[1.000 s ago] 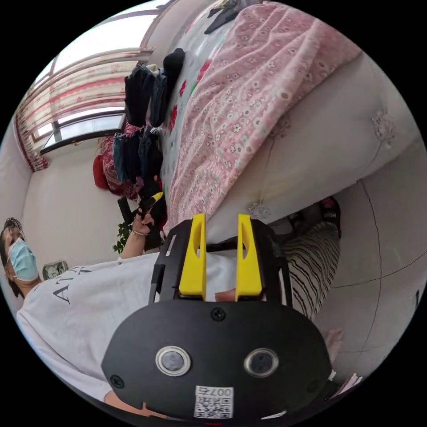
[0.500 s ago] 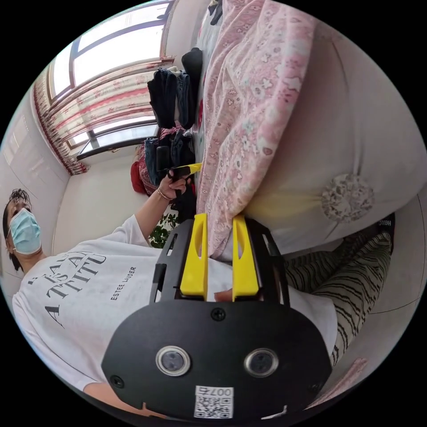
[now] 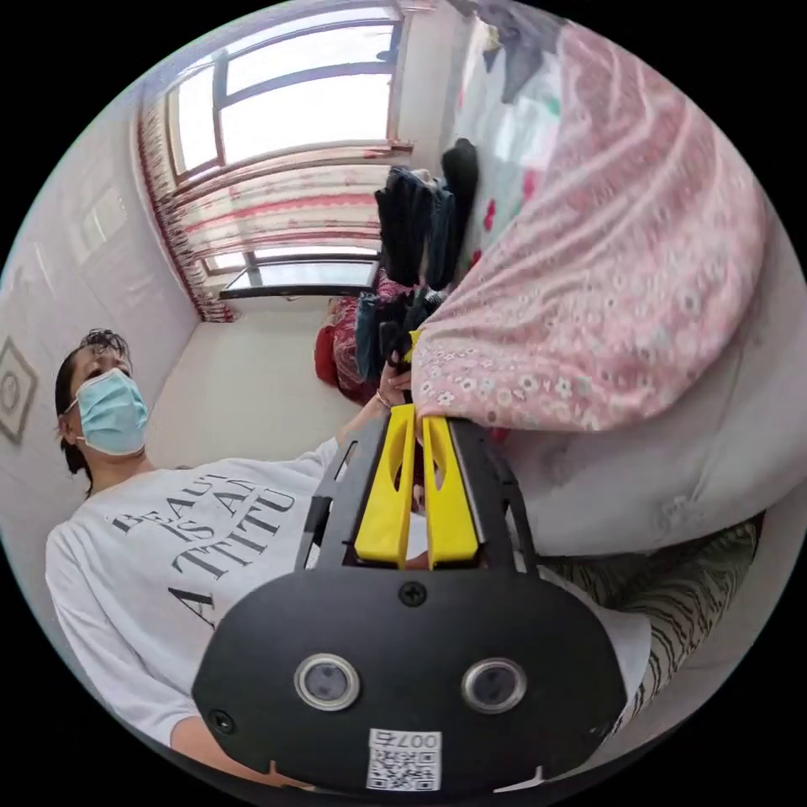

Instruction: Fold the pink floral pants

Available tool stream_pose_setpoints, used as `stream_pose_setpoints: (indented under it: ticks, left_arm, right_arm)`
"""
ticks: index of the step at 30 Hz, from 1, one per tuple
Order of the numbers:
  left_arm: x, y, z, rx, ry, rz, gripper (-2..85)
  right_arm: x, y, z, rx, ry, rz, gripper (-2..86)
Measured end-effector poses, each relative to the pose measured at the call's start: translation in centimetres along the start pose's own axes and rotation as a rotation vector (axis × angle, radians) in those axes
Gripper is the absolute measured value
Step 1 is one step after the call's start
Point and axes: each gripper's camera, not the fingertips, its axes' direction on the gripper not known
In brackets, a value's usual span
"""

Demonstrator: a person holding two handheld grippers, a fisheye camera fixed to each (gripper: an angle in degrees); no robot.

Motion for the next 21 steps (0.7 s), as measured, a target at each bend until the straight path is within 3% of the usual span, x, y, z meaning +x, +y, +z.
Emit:
stream_pose_setpoints:
  ticks: [3,5,8,12,16,19,21]
  left_arm:
    - [10.3,-0.1,-5.5,0.147,0.019,0.253,-0.9]
    - [18.3,0.8,-8.3,0.244,-0.015,0.449,-0.9]
    - [30.4,5.9,-11.4,0.420,-0.089,0.738,-0.9]
    - [40.3,16.8,-12.7,0.613,-0.207,0.944,-1.0]
    - [42.7,22.2,-11.9,0.703,-0.332,0.907,-1.0]
    - [39.4,21.1,-12.7,0.702,-0.470,0.688,-1.0]
    - [33.7,18.0,-15.1,0.727,-0.412,0.441,-1.0]
  right_arm:
    - [-11.0,-4.8,-3.6,0.021,-0.013,-0.268,-0.3]
    - [-23.8,-7.5,-5.3,-0.004,0.052,-0.605,-0.3]
    - [-36.1,-5.4,-5.3,-0.055,0.051,-0.927,-0.3]
    - [-44.0,0.7,-5.3,-0.061,0.080,-1.136,-0.3]
    - [-45.4,2.2,-3.0,-0.087,0.148,-1.133,-0.3]
    - [-42.4,-3.9,0.8,-0.162,0.231,-0.932,-0.3]
    - [-39.7,-9.2,3.9,-0.219,0.259,-0.779,-0.3]
